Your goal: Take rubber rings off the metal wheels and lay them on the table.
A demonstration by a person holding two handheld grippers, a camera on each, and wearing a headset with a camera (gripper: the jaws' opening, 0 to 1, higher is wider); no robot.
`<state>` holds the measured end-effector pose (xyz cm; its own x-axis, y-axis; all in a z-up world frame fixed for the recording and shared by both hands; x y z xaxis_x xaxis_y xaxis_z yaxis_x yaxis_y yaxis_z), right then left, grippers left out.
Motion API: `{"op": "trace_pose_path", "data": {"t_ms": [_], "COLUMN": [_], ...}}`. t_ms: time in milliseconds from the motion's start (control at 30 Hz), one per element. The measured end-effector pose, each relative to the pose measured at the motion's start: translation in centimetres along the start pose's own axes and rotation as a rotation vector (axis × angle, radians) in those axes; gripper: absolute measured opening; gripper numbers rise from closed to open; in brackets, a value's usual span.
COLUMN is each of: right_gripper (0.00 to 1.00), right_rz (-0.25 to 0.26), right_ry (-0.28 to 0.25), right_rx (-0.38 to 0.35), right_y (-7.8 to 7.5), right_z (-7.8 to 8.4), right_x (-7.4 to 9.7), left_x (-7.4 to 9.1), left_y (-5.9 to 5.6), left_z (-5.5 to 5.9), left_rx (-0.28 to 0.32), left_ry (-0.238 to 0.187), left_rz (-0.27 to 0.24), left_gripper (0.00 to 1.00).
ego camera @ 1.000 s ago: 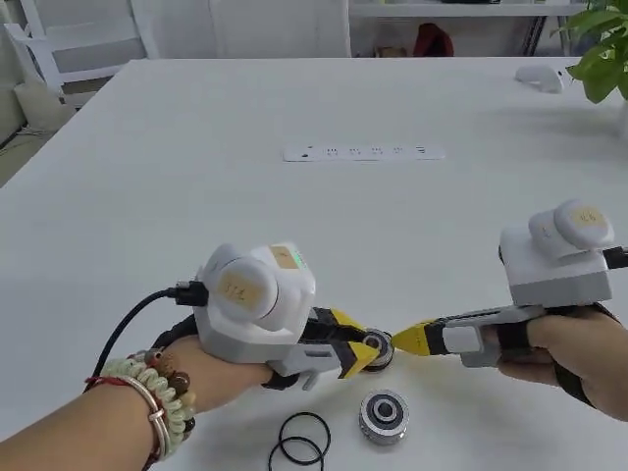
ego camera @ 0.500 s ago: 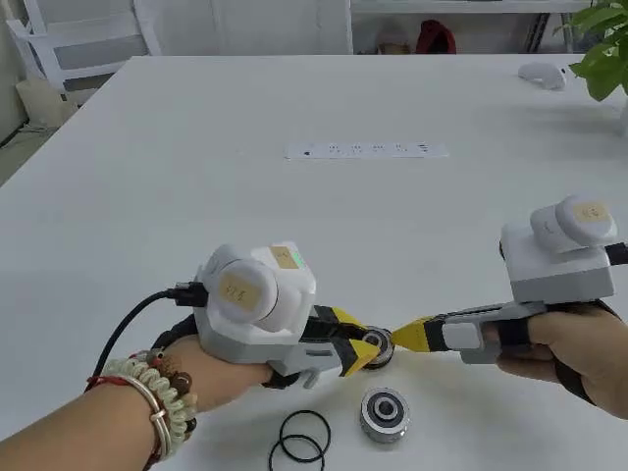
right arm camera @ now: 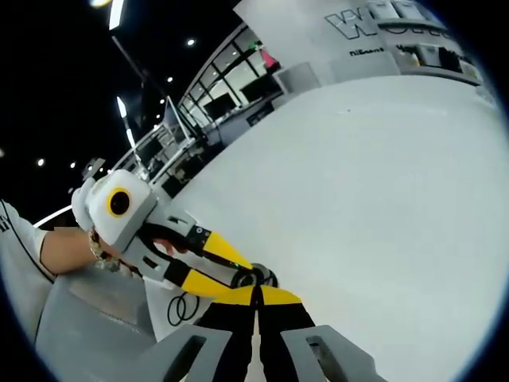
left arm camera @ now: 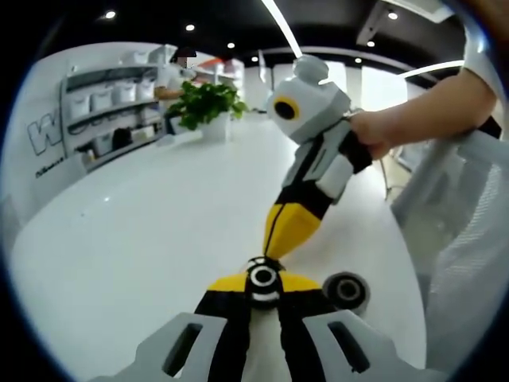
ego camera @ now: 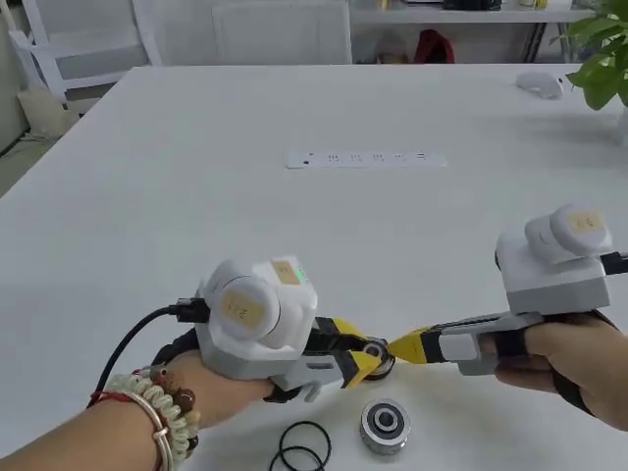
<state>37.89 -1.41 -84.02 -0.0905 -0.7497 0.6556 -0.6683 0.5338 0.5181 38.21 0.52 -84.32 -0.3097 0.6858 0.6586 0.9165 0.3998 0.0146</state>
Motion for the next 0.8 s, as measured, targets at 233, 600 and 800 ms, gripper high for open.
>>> {"op": "trace_pose_path", "data": {"t_ms": [233,600,800], "right_gripper": [0.0,0.0,0.0], "right_rz": [-0.009,-0.074,-0.054], "right_ry": [0.005,-0.036,-0.026], "right_rx": [0.004,0.014,0.009], "right_y": [0.4,1.9,1.3], "right_z": [0.0,-1.1,-0.9], "right_x": [-0.2,-0.6,-0.5], "left_x": [0.1,0.2,0.1], "left_y": [0.0,0.0,0.0], "left_z": [0.0,0.2,0.1], "left_rx": [-0.006,-0.003,-0.002], "left_ry": [0.004,-0.002,-0.004], "left_rz": [-0.002,-0.007,-0.011], "left_gripper": [0.13,0.14,0.14]}}
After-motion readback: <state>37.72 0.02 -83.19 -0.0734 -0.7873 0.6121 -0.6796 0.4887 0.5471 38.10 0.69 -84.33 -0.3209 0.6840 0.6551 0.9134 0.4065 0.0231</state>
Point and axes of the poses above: the centre of the closed fingertips' face, and the gripper's own axes: x roughly backward along the fingers, y roughly to its left, z roughly out of its underside, the point moved 1 cm from there along x, roughly backward along the fingers, and after that the axes turned 12 degrees about y, right-handed, at the moved point
